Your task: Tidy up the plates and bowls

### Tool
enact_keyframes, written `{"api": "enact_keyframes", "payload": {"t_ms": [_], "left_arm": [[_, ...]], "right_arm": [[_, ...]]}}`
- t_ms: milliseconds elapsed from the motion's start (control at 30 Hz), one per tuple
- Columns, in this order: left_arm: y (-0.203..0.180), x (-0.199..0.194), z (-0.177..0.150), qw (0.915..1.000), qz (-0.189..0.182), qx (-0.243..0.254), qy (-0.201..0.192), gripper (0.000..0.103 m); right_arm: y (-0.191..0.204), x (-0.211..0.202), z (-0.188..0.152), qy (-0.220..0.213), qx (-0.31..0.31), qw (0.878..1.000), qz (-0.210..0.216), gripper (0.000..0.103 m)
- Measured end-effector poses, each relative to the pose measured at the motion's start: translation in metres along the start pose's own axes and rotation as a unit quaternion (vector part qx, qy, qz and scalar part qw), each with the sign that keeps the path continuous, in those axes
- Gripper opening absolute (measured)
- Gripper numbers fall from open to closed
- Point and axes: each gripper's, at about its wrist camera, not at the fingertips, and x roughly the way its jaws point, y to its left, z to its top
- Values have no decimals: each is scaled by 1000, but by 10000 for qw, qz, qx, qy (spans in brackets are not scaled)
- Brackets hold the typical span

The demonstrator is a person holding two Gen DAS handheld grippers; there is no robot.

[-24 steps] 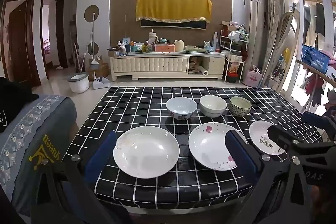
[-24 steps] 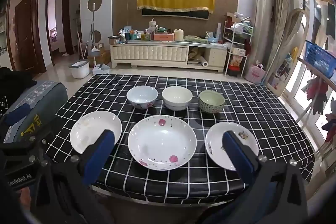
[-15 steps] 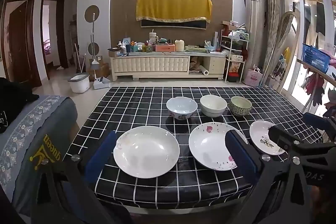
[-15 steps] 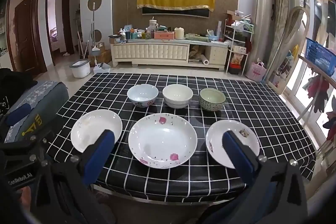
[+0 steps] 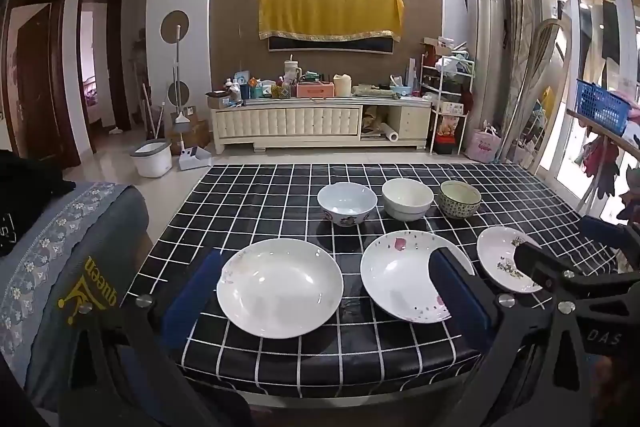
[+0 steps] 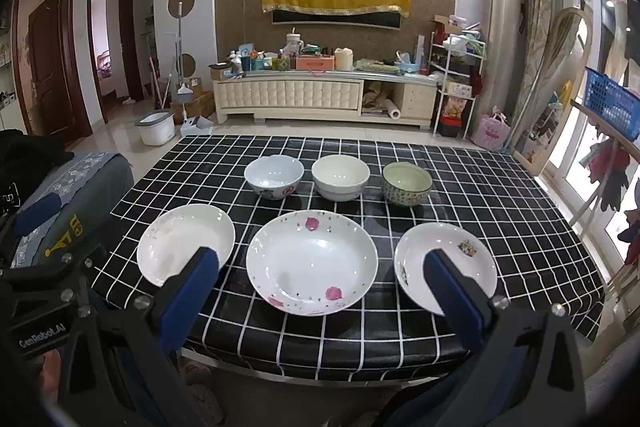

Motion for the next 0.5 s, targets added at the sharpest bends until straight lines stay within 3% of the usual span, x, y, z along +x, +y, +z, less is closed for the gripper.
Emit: {"api": "enact_keyframes", "payload": {"t_ms": [500], "left_arm": [[-2,-1,-1,10000,-4,6,14,103]], "right_arm": [[2,1,-3,90,-30,10000,1,103]]}}
